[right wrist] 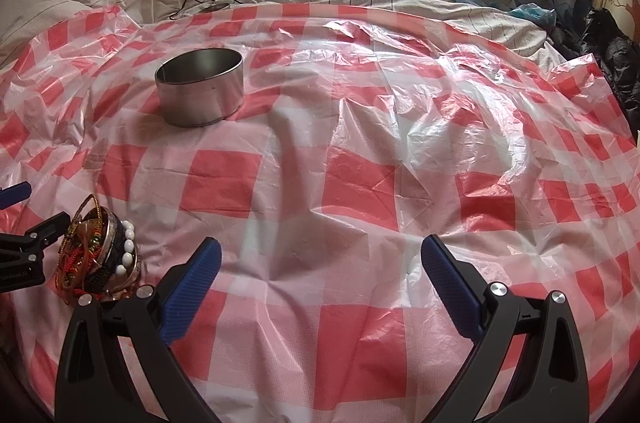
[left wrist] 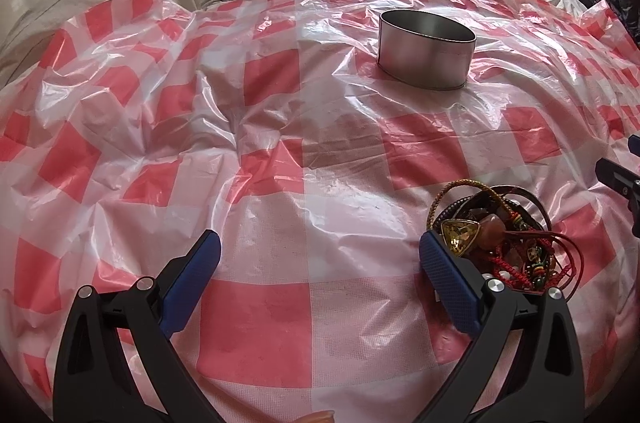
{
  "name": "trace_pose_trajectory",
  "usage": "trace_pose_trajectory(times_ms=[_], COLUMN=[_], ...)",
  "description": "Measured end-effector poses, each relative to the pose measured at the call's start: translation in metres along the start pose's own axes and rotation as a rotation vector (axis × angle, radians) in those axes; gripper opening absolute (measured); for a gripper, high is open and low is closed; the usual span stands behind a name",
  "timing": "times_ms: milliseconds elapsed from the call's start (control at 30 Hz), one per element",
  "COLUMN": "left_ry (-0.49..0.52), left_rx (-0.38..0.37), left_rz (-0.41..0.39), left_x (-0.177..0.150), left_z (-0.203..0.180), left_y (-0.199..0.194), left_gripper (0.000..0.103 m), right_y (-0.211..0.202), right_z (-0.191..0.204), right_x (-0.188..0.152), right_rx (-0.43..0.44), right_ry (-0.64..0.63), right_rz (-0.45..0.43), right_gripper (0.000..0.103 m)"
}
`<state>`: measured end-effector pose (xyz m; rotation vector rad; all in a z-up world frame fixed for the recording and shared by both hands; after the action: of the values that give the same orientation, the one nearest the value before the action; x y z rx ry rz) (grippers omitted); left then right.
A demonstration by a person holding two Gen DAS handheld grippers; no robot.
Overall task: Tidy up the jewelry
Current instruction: 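Move both open grippers down onto the jewelry pile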
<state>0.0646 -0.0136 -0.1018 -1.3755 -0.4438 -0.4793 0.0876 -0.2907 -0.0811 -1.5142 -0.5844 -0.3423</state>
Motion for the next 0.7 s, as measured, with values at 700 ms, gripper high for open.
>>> trace_pose_trajectory(times_ms=[700], left_ry=[-0.028], left_rx=[-0.003], left_rz=[-0.048], left_x=[0.008], left_z=[0.003], left_y=[-0.010], left_gripper=[0.096], right_y=[-0.003], right_z=[0.036], right_x=[0.001], right_rx=[0.058], right_ry=[-0.072], right_rz=[-0.014], right_gripper=[0.096])
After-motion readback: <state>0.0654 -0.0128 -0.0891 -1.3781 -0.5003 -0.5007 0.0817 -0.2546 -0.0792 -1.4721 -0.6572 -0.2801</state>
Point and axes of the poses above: each gripper's, at about its wrist camera, not at the fingertips, and y roughly the way its jaws point, z to its left, x to its top, the point moved 10 cm from there along y, roughly the way its jaws point, and after that the axes turned 1 degree about y, right-handed, at the moved point
